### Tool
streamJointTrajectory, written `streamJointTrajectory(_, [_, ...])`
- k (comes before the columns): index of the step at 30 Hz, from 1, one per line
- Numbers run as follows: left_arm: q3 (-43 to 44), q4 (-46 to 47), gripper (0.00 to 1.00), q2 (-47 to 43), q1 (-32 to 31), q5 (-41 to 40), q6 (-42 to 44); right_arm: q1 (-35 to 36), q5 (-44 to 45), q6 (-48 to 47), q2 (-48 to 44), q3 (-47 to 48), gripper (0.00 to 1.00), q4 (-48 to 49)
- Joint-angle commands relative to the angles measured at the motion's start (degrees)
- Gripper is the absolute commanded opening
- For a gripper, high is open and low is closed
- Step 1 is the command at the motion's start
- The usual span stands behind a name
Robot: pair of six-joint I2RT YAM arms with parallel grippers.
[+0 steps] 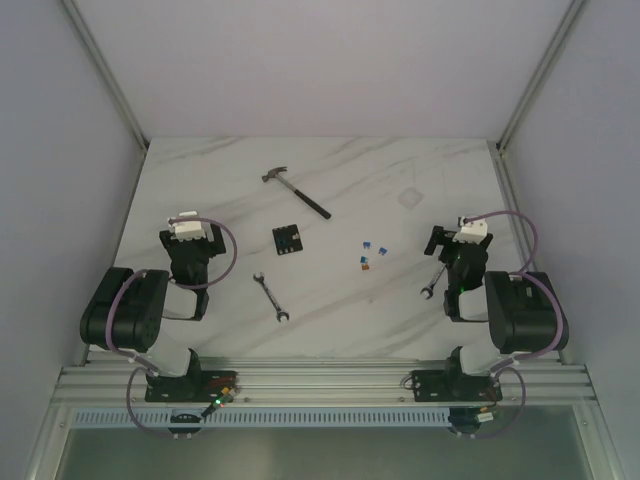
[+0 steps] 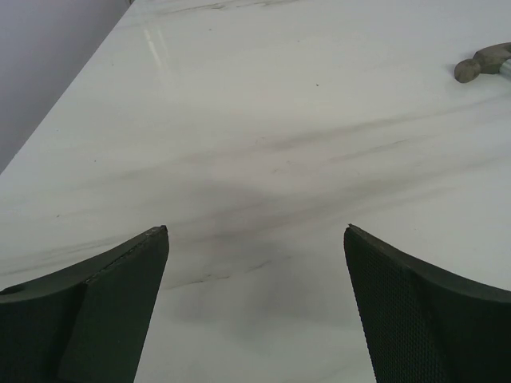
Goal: Snap on the fuse box
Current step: Move the fuse box base at the center of the board.
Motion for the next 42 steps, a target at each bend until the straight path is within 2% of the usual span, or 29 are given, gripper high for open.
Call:
streamJointTrajectory(1, [-0.53,0.97,1.0,-1.01,0.21,0.43,0.29,-0.17,-0.52,-0.15,-0.75,1.4,1.0,1.56])
streamJointTrajectory(10, [-0.7,1.2,1.0,-1.05,0.17,0.54,0.31,-0.21,-0.84,-0.29,-1.1,1.43,1.0,1.55])
streamJointTrajectory(12, [0.01,-0.02,1.0,-1.47,0.21,0.65,0.46,-0.16,-2.05,-0.85,-2.35,2.72,1.0,-1.36])
streamJointTrajectory(15, [5.08,-12.03,1.0,-4.97,0.21,-0.24,-0.19,0.06,-3.59,-1.47,-5.99,7.32,1.0,-13.88])
streamJointTrajectory(18, [10.13,-23.46,1.0,-8.07,0.02,-1.21,-1.18,1.16,-2.86,-1.58,-9.85,10.24,1.0,-21.92])
streamJointTrajectory(20, [12.7,-29.37,1.0,-11.51,-0.19,-1.7,-4.21,2.08,-2.57,-0.65,-12.12,12.93,1.0,-28.33])
streamJointTrajectory(24, [20.57,-44.7,1.0,-13.22,-0.62,3.0,-13.98,4.76,-1.53,2.22,-16.04,16.56,0.99,-38.51])
streamJointTrajectory(27, [24.21,-50.71,1.0,-12.54,-2.42,8.75,-19.01,6.93,-2.38,4.93,-18.83,16.74,1.0,-41.81])
streamJointTrajectory(33, [27.93,-51.61,0.99,-6.24,-8.87,21.49,-26.27,12.46,-5.13,10.88,-21.19,16.75,1.0,-44.19])
streamJointTrajectory(36, [31.37,-53.14,0.99,-1.98,-14.22,20.75,-25.62,14.71,-9.39,13.86,-20.66,16.84,0.99,-42.83])
streamJointTrajectory(39, [33.89,-53.51,0.98,1.88,-15.6,19.68,-25.88,17.32,-10.69,15.13,-19.76,17.35,1.0,-42.31])
streamJointTrajectory(42, [37.09,-53.59,0.95,7.74,-15.82,22.93,-26.12,19.24,-10.65,16.26,-18.43,17.36,1.0,-41.59])
